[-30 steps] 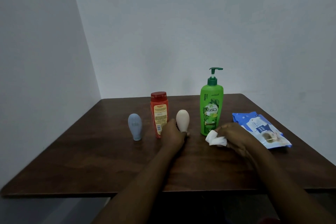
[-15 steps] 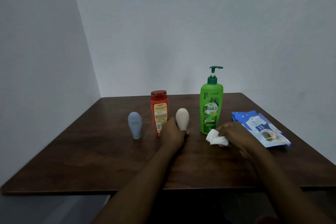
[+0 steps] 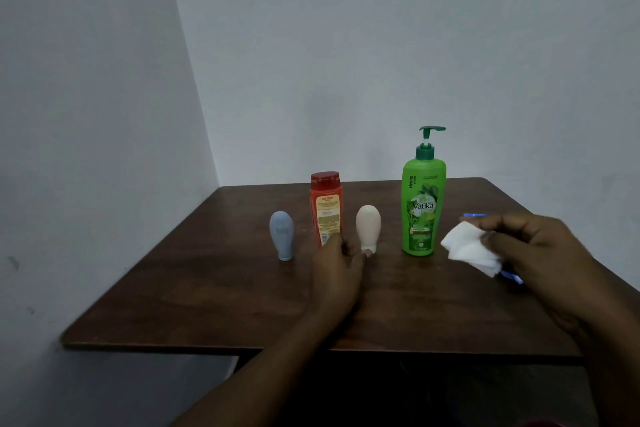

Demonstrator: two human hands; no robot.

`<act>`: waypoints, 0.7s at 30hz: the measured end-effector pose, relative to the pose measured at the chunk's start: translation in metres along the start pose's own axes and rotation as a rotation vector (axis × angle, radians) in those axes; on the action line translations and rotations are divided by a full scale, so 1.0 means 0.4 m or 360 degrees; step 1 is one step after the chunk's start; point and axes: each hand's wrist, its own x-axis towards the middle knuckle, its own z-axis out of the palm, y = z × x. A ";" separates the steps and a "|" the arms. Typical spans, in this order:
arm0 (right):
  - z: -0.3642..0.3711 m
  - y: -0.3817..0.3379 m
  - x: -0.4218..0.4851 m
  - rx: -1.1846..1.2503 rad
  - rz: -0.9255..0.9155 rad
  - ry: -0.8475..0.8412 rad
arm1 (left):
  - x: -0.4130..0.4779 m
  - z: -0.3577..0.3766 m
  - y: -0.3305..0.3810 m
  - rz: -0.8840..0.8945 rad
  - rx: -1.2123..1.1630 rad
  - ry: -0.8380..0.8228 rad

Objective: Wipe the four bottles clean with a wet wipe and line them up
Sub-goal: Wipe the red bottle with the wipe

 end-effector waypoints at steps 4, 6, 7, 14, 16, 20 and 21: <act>-0.010 -0.060 -0.027 -0.0089 -0.0224 -0.0013 | 0.052 -0.103 0.044 0.0642 0.0241 0.0458; -0.008 -0.071 -0.038 -0.0135 -0.0253 -0.0040 | 0.117 -0.161 0.086 0.0848 0.0492 0.0558; -0.007 -0.076 -0.044 -0.0151 -0.0260 -0.0046 | 0.154 -0.186 0.107 0.0847 0.0584 0.0482; -0.011 -0.102 -0.061 -0.0188 -0.0260 -0.0146 | 0.323 -0.257 0.175 0.0442 0.0884 -0.0505; -0.008 -0.104 -0.059 -0.0107 -0.0227 -0.0143 | 0.326 -0.264 0.174 0.0459 0.0837 -0.0500; -0.002 -0.093 -0.051 -0.0132 -0.0183 -0.0163 | 0.301 -0.283 0.200 0.0456 0.0635 -0.0501; -0.001 -0.097 -0.052 -0.0144 -0.0191 -0.0157 | 0.291 -0.289 0.212 0.0459 0.0539 -0.0502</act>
